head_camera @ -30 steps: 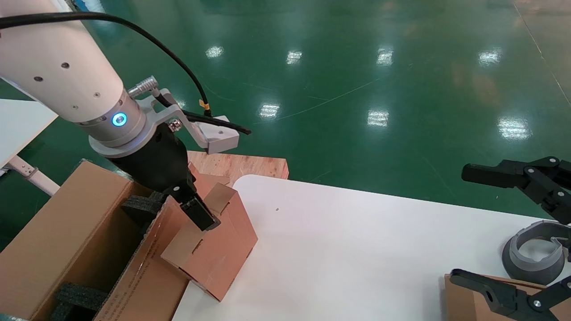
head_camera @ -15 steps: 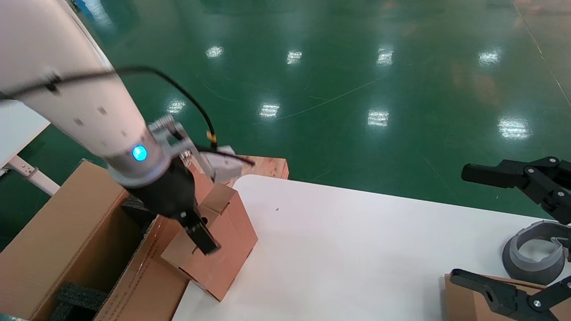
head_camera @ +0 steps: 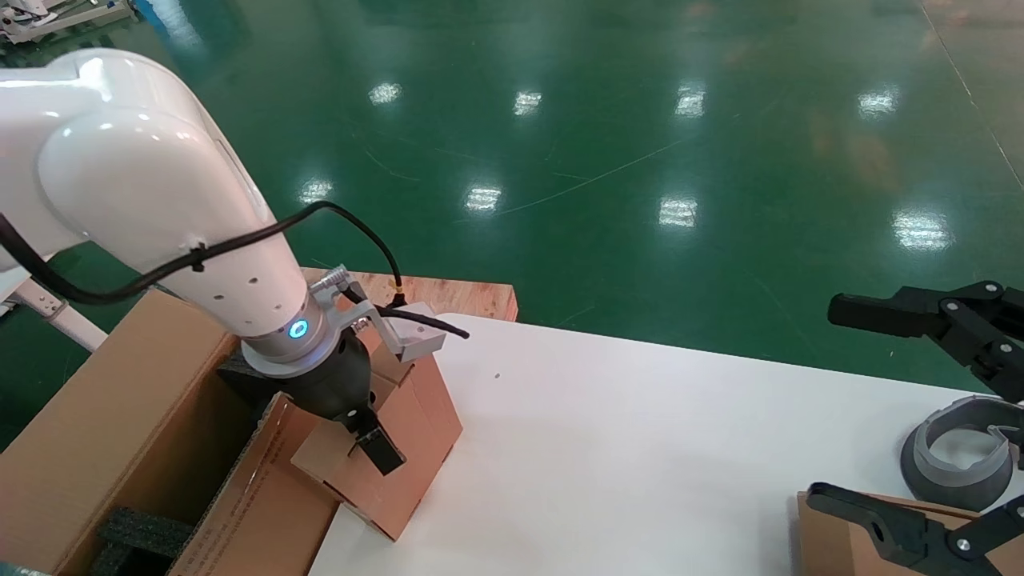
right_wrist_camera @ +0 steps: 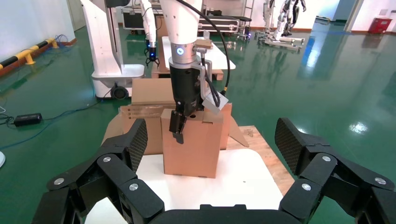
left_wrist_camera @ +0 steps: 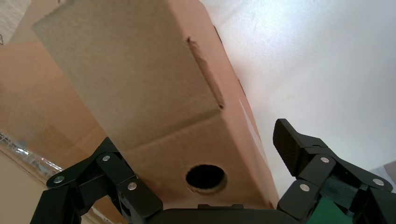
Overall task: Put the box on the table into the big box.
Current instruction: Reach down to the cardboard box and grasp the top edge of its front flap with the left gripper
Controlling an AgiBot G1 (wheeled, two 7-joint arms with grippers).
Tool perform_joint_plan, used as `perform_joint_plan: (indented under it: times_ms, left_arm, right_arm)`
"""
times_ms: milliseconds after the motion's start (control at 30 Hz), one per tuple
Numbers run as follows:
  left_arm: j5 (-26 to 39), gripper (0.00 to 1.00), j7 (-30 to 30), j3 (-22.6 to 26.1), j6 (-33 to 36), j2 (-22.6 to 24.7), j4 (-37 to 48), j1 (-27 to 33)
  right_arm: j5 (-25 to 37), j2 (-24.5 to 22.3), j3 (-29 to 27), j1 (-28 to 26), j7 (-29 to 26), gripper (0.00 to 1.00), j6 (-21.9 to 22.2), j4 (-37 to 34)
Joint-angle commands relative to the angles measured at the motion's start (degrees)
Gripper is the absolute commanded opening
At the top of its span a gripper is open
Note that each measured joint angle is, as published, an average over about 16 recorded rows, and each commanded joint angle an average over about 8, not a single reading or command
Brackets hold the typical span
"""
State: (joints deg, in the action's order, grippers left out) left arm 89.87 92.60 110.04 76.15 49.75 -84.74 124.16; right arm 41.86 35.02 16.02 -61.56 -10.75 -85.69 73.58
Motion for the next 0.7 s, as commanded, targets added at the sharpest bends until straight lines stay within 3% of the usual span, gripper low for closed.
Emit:
perform_joint_plan:
  times_ms: [33,100,233,267,500,533,700]
  left_arm:
    - [0.54,0.24,0.44,0.15,-0.52,0.09,-0.02,-0.37]
    - [0.77,0.01,0.63,0.21,-0.73,0.13,-0.03,-0.53]
    - [1.08,0.0,0.88,0.3,-1.03,0.18,-0.04,-0.74]
    - [1.13,0.0,0.91,0.31,-1.07,0.19,-0.04,-0.78]
    - [1.34,0.0,1.05,0.38,-1.28,0.23,-0.04,-0.93]
    - [1.37,0.0,1.06,0.38,-1.3,0.23,-0.04,-0.95]
    - [1.43,0.0,1.09,0.4,-1.37,0.24,-0.03,-1.01]
  right_arm:
    - [0.0,0.0,0.0,0.0,0.0,1.0,0.0,0.0]
    - [0.0,0.0,0.0,0.0,0.0,1.0,0.0,0.0]
    - [0.0,0.0,0.0,0.0,0.0,1.0,0.0,0.0]
    - [0.0,0.0,0.0,0.0,0.0,0.93,0.0,0.0]
    - [0.0,0.0,0.0,0.0,0.0,0.06,0.01,-0.01]
    - [0.0,-0.01,0.0,0.01,0.0,0.0,0.01,-0.01]
    - [0.0,-0.01,0.0,0.01,0.0,0.0,0.02,-0.02]
